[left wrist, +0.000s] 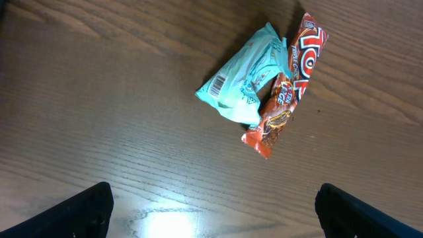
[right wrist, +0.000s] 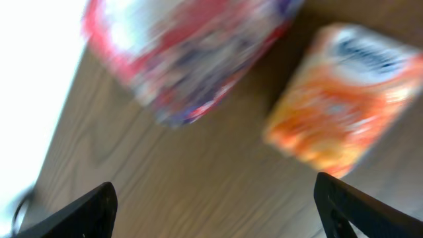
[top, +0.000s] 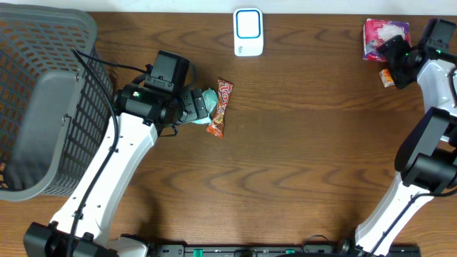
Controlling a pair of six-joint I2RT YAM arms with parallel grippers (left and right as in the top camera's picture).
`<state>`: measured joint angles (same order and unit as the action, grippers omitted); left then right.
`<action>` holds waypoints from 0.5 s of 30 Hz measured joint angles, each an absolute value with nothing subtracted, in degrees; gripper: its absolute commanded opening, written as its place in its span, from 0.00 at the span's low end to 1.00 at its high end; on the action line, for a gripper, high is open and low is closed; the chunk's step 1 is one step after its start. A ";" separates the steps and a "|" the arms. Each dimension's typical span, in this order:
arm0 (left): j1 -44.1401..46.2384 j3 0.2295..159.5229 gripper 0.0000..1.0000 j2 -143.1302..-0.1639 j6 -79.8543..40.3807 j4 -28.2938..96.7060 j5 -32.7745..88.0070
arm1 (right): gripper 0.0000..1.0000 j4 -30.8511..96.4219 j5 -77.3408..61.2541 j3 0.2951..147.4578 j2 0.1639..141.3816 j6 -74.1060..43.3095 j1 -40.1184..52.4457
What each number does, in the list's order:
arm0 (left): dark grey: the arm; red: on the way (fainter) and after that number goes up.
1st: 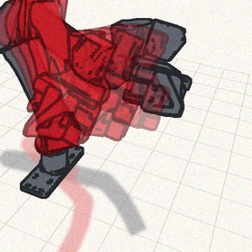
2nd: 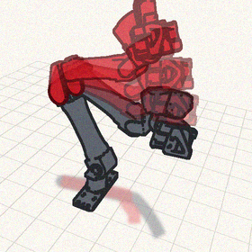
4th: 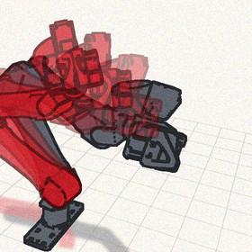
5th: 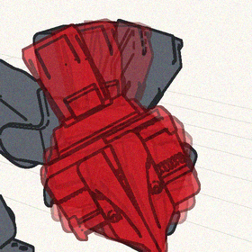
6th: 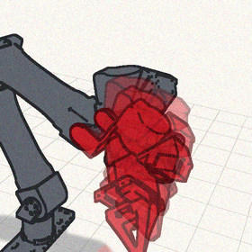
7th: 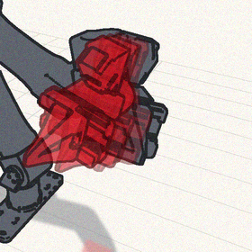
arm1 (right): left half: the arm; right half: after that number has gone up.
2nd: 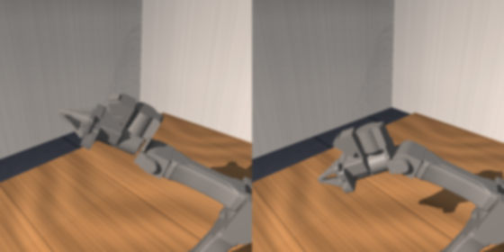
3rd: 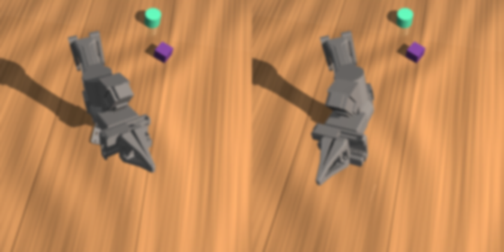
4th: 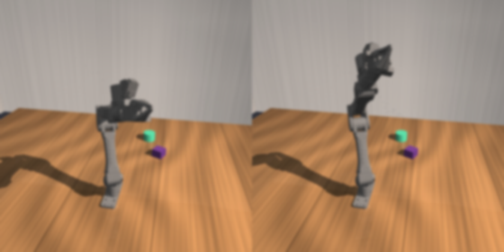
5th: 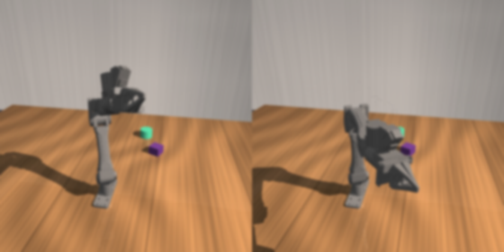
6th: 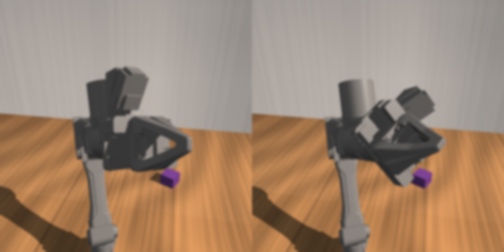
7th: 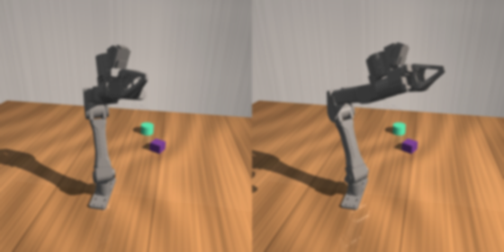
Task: Scan the item barcode
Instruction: 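Place the orange box beside the purple pack at back right, then grasp the red snack bar with the right gripper and lift it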
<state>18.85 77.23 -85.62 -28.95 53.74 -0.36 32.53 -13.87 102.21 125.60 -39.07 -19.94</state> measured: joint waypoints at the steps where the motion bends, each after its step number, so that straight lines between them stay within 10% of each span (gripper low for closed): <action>1: 18.85 77.23 0.98 -85.62 -28.95 53.74 -0.36 | 0.90 32.58 -16.71 102.19 124.73 -37.08 -19.16; 8: 18.85 77.23 0.98 -85.62 -28.95 53.76 -0.36 | 0.80 41.08 -37.87 102.26 119.94 -22.63 -3.86; 15: 18.85 77.23 0.98 -85.62 -28.95 53.76 -0.36 | 0.80 42.46 -28.99 102.24 123.61 -23.18 15.51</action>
